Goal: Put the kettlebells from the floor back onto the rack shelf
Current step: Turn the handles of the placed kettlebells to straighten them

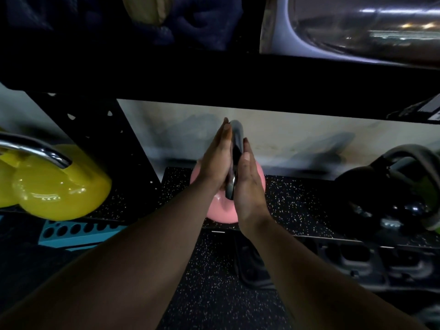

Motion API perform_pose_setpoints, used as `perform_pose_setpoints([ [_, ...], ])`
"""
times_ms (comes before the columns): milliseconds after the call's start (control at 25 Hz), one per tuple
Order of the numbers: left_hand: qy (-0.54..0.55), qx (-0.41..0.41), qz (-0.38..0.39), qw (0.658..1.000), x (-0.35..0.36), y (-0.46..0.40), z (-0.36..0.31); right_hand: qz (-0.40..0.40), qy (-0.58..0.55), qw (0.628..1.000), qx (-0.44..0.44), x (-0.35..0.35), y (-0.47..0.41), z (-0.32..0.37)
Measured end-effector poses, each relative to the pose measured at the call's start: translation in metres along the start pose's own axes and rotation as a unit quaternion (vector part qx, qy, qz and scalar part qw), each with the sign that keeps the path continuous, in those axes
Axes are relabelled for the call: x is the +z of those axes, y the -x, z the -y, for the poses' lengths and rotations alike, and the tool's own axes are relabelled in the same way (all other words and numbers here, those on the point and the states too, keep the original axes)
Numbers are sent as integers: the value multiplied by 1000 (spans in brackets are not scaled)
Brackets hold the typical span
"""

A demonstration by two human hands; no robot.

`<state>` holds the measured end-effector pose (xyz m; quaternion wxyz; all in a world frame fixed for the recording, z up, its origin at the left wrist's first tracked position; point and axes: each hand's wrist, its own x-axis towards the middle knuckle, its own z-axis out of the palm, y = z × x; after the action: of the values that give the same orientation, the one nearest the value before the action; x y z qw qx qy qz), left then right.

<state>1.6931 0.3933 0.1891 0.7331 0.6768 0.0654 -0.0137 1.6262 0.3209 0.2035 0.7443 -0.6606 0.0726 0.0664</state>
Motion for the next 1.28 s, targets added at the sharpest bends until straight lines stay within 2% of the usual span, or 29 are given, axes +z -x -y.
perform_pose_setpoints([
  [360,16,17,4,1000,-7,-4,9,-44,19,999,-9,15,7,-3],
  [760,-6,27,9,1000,-11,-9,8,-54,1,998,-14,22,4,-7],
  [960,-15,26,19,999,-13,-8,4,-34,-10,999,-12,19,5,-7],
  [1160,-76,27,40,996,-17,-3,1,-18,29,999,-18,14,12,3],
  [1280,-154,19,41,987,-19,-2,-3,-12,79,996,-28,11,15,4],
])
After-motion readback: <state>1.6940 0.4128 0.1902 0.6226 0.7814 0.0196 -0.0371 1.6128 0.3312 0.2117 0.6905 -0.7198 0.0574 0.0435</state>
